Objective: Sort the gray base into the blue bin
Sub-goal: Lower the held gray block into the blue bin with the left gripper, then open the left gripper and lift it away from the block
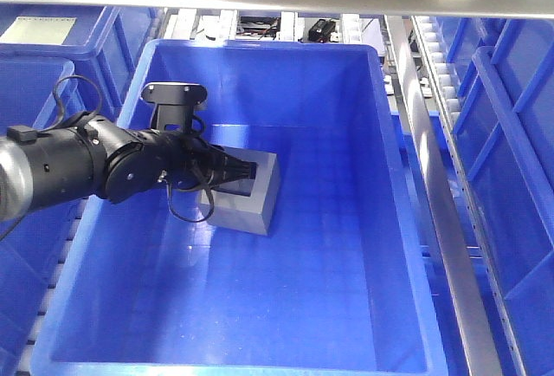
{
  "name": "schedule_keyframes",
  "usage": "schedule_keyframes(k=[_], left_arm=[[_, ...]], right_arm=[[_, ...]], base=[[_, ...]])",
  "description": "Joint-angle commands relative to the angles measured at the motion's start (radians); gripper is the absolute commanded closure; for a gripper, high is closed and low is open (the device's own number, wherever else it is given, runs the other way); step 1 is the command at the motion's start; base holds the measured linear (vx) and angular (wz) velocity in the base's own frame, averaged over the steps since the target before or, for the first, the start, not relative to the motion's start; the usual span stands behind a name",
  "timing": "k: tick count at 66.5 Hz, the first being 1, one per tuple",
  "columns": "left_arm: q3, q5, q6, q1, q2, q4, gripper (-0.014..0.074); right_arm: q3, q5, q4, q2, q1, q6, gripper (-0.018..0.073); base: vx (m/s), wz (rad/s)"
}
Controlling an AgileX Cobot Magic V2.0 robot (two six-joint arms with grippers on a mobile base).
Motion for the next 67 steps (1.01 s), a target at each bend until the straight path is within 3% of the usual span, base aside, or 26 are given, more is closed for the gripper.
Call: schedule_keyframes(k=[1, 31, 41, 57, 67], left_arm=[[-0.039, -0.067, -0.012, -0.001, -0.041, -0.011, 0.0524], [-0.039, -0.003, -0.009, -0.006, -0.046, -0.011, 0.0172], [-0.039, 0.031, 0.007, -0.006, -0.100, -0.011, 0.0165], [-0.026, 0.137, 0.101, -0.006, -0.246, -0.011, 0.0169], [0.084, 0.101, 0.118, -0.006, -0.354, -0.011, 0.0169]], right_arm=[[0.005, -0.071, -0.009, -0.008, 0.003, -0.012, 0.0564], [0.005, -0.071, -0.009, -0.008, 0.003, -0.012, 0.0564], [0.005, -0.071, -0.009, -0.008, 0.003, -0.012, 0.0564], [0.005, -0.071, -0.009, -0.008, 0.003, -0.012, 0.0564], [0.005, -0.071, -0.009, -0.008, 0.003, -0.012, 0.0564]], base=[[0.00, 0.00], [0.00, 0.00], [0.00, 0.00], [0.00, 0.00], [0.00, 0.00]])
